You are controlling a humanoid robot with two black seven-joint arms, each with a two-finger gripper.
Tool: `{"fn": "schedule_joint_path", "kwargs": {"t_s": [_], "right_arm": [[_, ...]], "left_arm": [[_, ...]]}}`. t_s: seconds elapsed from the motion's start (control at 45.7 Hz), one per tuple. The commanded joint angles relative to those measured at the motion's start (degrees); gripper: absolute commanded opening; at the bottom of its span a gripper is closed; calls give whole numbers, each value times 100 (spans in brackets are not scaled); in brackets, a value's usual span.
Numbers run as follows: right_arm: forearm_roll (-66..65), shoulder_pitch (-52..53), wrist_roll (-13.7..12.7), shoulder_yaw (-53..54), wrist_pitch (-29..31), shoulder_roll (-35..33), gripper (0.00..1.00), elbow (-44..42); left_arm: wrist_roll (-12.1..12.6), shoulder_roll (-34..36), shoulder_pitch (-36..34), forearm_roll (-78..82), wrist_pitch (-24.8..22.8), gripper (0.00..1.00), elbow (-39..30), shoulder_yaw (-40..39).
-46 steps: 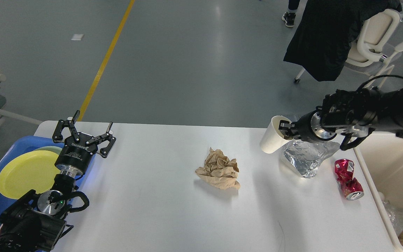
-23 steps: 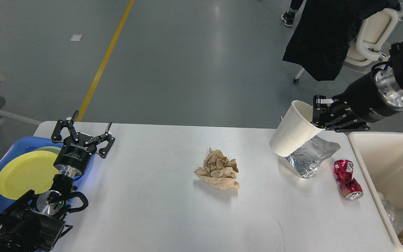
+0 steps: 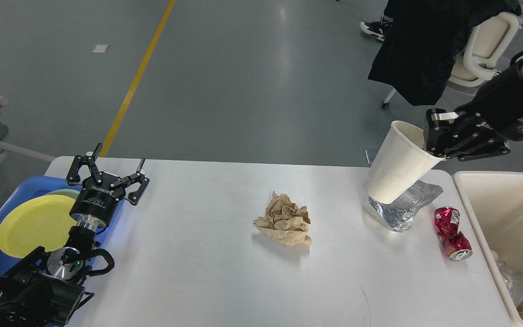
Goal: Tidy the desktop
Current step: 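Lift the white paper cup and carry it into the white bin, then release the cup in the bin and raise the right gripper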
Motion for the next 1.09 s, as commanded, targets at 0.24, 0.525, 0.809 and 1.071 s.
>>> {"fn": "schedule_joint_path", "kwargs": {"t_s": [0.24, 0.525, 0.809, 1.071], "right_arm": [[-510, -3022, -14, -32, -1736, -1319, 0, -2320], [806, -5904, -110, 434, -3847, -1240, 0, -4114], [2706, -8928, -998, 803, -4630, -292, 0, -7144], [2909, -10380, -1042, 1620, -4630, 263, 0, -8518]], "left_arm": [[0, -9, 0, 0, 0, 100, 0, -7], [0, -9, 0, 0, 0, 100, 0, 2], [0, 0, 0, 0, 0, 100, 0, 2], [0, -1, 0, 0, 0, 100, 0, 2]]}}
